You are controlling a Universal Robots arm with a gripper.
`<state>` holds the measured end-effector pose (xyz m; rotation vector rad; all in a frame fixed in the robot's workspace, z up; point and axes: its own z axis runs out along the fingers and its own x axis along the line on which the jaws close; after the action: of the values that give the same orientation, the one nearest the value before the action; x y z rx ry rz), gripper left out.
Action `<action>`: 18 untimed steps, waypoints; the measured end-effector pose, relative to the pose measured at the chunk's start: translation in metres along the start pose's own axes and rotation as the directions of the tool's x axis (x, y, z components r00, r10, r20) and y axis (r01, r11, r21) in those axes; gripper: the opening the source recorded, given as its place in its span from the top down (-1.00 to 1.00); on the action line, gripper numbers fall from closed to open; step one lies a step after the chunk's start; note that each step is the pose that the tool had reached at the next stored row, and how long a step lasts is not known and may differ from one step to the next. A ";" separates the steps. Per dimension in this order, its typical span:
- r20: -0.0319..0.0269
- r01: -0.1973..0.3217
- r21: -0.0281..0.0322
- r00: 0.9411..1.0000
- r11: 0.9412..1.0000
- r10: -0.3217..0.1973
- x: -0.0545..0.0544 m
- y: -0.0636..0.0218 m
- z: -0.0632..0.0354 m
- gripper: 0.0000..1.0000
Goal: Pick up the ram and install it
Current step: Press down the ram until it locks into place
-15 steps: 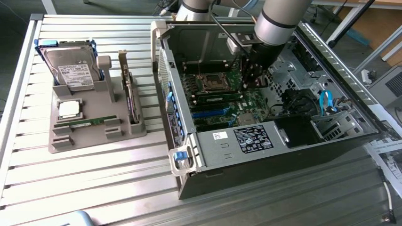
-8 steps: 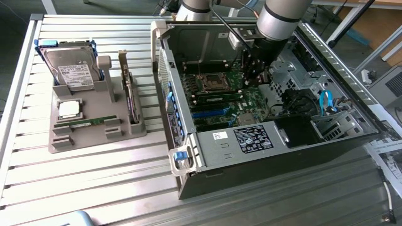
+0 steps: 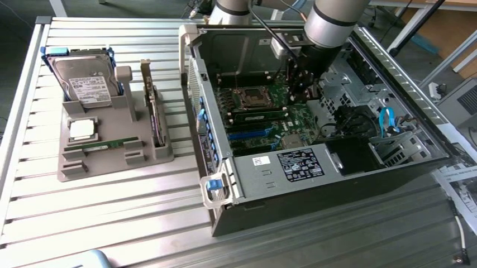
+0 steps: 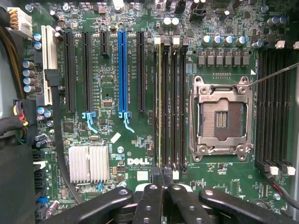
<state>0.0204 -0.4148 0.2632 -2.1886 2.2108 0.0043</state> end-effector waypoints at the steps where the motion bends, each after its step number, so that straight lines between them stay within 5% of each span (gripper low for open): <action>1: 0.000 0.000 0.000 1.000 1.000 0.000 0.000 0.0005 0.0000 0.79; 18: 0.000 0.000 0.000 1.000 1.000 0.000 0.000 0.0286 -0.0006 0.79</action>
<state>-0.0082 -0.4147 0.2632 -2.1887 2.2107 0.0043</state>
